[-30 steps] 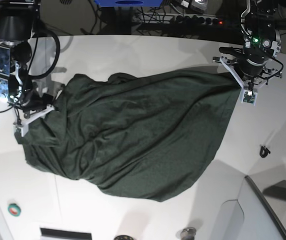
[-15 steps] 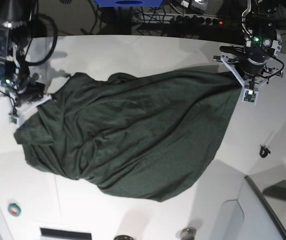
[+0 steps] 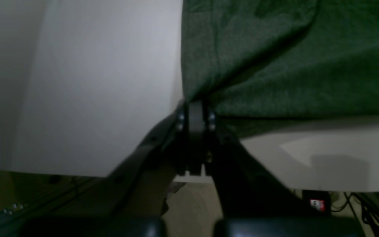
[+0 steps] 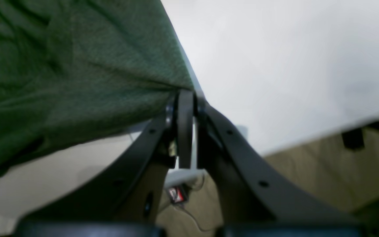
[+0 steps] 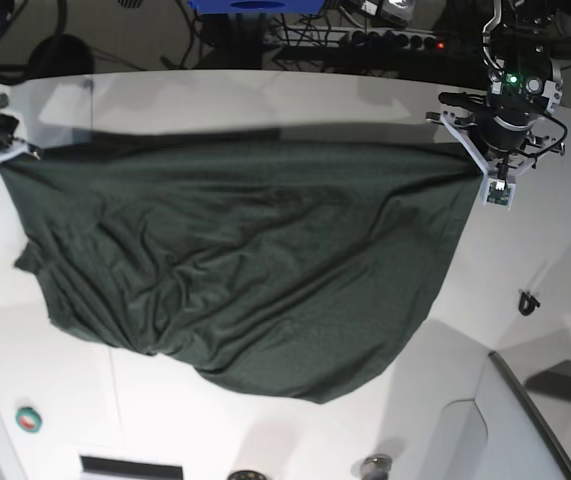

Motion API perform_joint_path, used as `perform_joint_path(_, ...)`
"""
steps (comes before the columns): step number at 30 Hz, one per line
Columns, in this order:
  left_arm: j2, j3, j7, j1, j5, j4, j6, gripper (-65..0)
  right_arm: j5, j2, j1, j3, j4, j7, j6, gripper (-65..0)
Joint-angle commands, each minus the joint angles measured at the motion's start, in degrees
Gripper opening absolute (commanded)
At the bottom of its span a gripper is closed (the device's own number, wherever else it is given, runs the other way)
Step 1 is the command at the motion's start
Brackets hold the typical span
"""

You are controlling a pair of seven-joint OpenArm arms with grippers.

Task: Layout the t-shirt on the table in an organized manner, then fold the t-shirt properly
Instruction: 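Smooth the shirt edge with the right gripper, regrasping the corner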

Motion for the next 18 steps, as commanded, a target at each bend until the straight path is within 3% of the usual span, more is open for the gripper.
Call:
perform_joint_path(1, -0.44, -0.27, -0.91, -0.02, 0.47, 1.26, 0.25, -65.0, -0.07, 0.42, -0.23, 1.11, 2.39, 0.40, -0.05, -64.2)
perform_joint_path(6, -0.44, -0.19, -0.91, -0.37, 0.47, 1.26, 0.25, -65.0, 0.10, -2.65, 0.56, -0.21, 6.79, -3.73, 0.30, -64.2)
perform_joint_path(12, -0.44, -0.19, -0.91, -0.54, 0.47, 1.26, 0.25, -65.0, -0.16, -3.53, 8.12, -13.04, 5.38, -3.82, -0.14, -64.2)
perform_joint_path(18, -0.53, -0.27, -0.91, -0.54, 0.47, 1.26, 0.25, -65.0, -0.25, -3.09, 24.21, -20.07, -16.42, -3.29, 0.39, -63.0)
